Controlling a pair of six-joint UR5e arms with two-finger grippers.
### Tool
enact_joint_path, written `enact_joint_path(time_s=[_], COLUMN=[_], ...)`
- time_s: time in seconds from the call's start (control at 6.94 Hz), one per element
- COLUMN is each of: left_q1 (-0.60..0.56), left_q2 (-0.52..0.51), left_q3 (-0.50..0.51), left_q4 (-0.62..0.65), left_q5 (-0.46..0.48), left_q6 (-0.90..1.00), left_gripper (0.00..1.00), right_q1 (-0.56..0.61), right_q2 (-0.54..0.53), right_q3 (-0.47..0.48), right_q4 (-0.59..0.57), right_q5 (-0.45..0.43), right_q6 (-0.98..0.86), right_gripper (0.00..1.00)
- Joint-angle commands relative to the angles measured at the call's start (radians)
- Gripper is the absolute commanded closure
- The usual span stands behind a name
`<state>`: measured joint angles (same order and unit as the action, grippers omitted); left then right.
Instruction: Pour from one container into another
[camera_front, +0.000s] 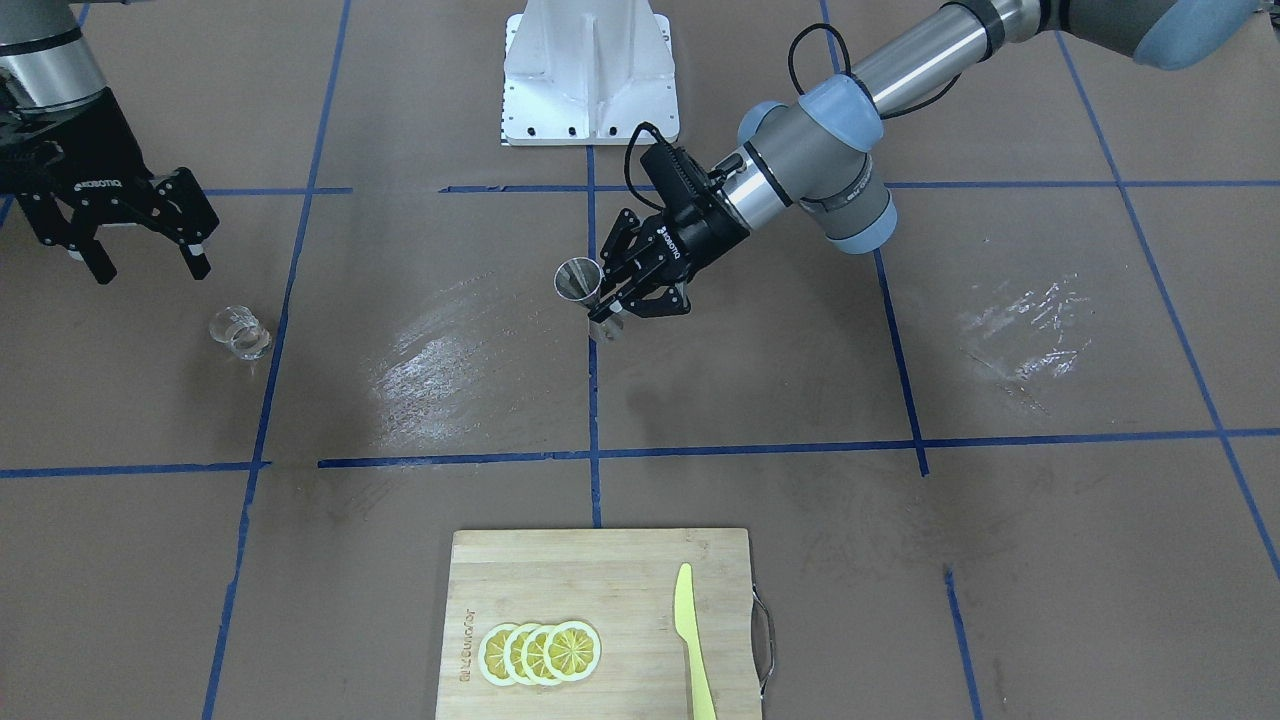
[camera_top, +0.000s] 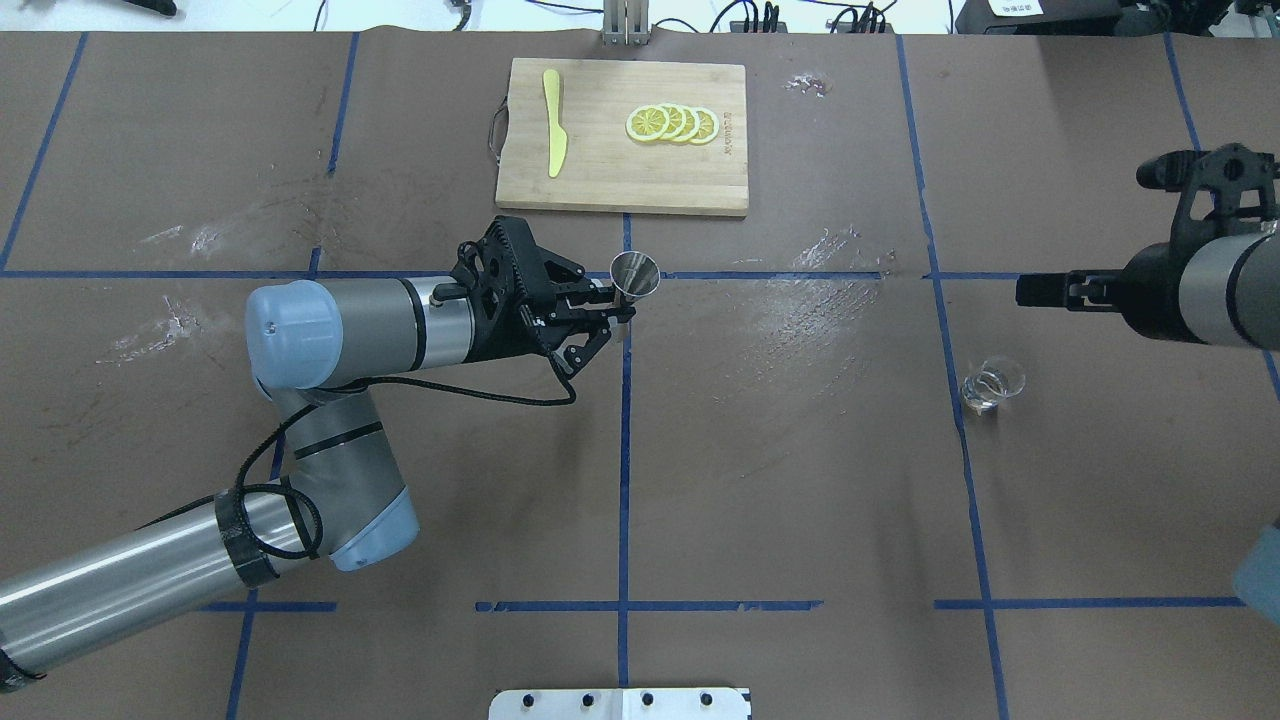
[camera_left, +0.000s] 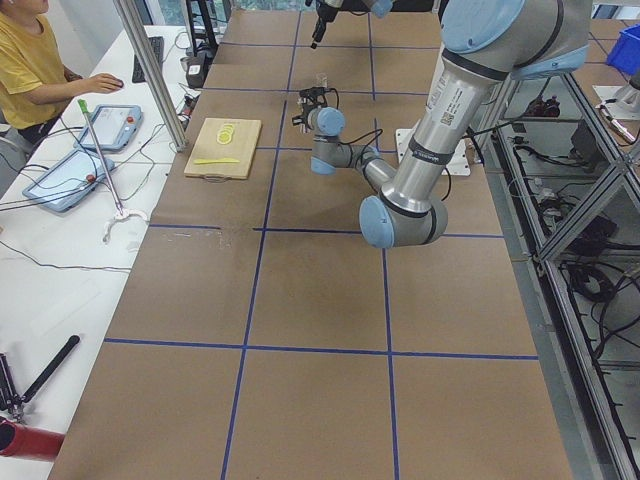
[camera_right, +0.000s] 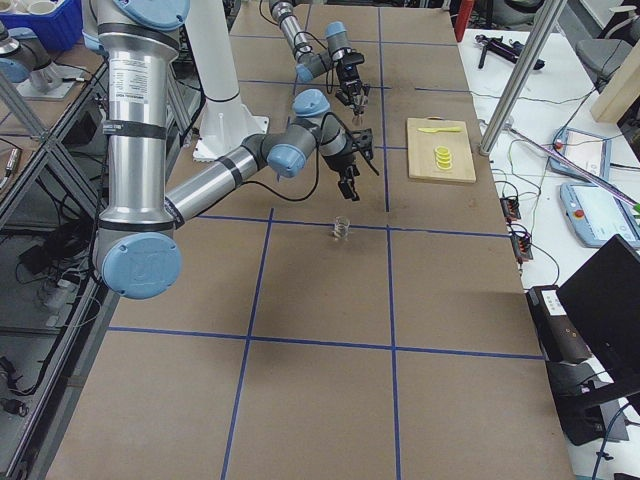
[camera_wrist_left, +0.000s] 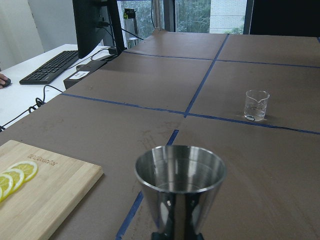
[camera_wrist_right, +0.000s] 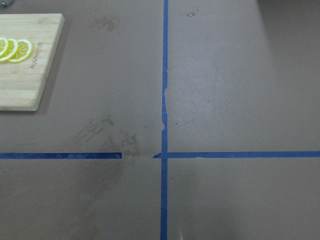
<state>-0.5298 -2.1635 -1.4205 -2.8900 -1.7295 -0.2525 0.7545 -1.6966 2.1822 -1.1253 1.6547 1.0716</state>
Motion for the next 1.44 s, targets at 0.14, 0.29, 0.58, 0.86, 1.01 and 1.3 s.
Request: enact_joint_path(time_s=[0.14, 0.29, 0.58, 0.86, 1.01, 1.3], left_q1=[0.005, 0.005, 0.004, 0.004, 0.004, 0.004], left_q2=[0.002, 0.002, 0.005, 0.007, 0.007, 0.01], left_q3=[-0.002, -0.002, -0.002, -0.003, -0.003, -0.003], left_q4=[0.0, -0.001, -0.003, -0.005, -0.005, -0.005], left_q5=[0.008, 0.008, 0.008, 0.008, 0.008, 0.008], left_q6=[-0.002, -0.001, -0.002, -0.002, -0.002, -0.002], left_gripper=[1.0, 1.0, 1.0, 1.0, 1.0, 1.0], right_q1=[-0.087, -0.095, -0.232, -0.328, -0.39, -0.457], right_q2=[-0.095, -0.048, -0.048, -0.067, -0.067, -0.066], right_q3=[-0.01, -0.027, -0.082, -0.171, -0.235, -0.338], right_q4=[0.205, 0.205, 0.22, 0.33, 0.41, 0.536], right_q5=[-0.145, -0.153, -0.432, -0.633, -0.759, -0.885], right_q6=[0.013, 0.017, 0.024, 0.028, 0.03, 0.031], right_gripper=[0.01, 0.01, 0.02, 0.07, 0.05, 0.01])
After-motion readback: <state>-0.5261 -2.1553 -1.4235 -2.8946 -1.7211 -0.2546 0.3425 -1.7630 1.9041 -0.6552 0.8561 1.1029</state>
